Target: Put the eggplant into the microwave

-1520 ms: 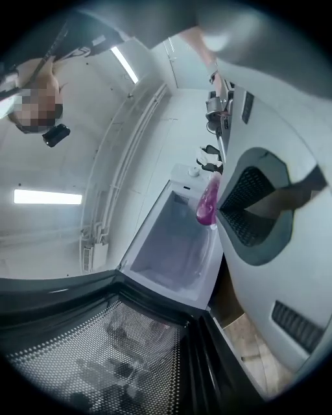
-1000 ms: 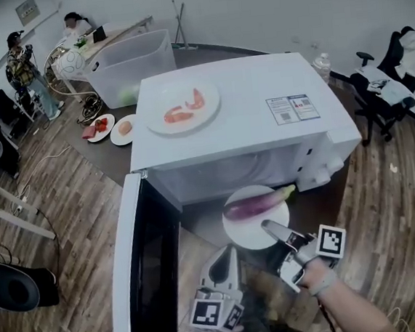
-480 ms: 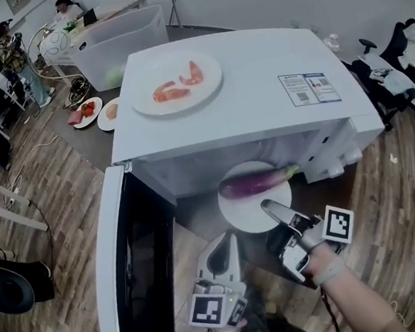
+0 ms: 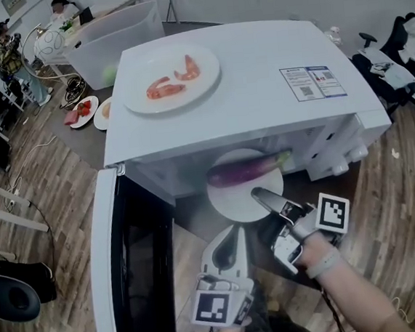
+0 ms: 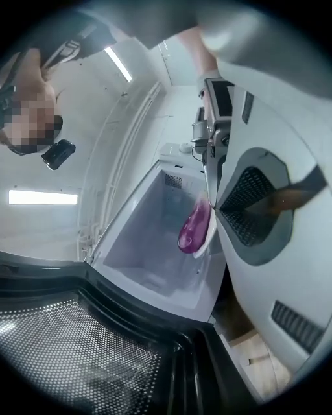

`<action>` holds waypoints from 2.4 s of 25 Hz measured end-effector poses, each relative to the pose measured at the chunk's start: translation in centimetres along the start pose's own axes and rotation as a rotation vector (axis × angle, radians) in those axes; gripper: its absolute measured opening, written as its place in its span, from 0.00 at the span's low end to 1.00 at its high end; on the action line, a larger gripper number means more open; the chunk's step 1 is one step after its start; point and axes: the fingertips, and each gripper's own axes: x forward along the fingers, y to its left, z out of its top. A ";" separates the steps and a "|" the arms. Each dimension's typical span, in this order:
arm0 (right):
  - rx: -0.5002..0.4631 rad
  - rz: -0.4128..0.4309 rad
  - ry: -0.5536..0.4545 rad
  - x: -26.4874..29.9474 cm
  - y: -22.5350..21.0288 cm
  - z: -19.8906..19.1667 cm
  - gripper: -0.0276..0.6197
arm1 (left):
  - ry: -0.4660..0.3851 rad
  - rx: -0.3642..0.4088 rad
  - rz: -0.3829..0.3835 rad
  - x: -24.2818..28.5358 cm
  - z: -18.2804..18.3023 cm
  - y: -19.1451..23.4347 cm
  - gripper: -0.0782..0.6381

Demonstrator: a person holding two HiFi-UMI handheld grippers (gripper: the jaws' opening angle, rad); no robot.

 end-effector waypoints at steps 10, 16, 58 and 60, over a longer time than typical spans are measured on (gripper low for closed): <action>0.006 -0.005 0.003 1.7 0.1 0.6 0.06 | 0.001 0.008 -0.073 1.8 0.8 -0.9 0.11; -0.003 -0.001 0.016 2.5 0.1 0.9 0.07 | 0.003 -0.005 -0.075 2.7 0.9 -0.9 0.11; -1.263 -0.298 0.084 -3.3 2.4 -1.2 0.05 | -0.016 -0.015 0.052 3.5 1.5 1.7 0.11; -1.390 -0.333 0.082 -2.8 2.5 -1.5 0.05 | -0.013 -0.001 0.067 3.6 1.5 1.7 0.11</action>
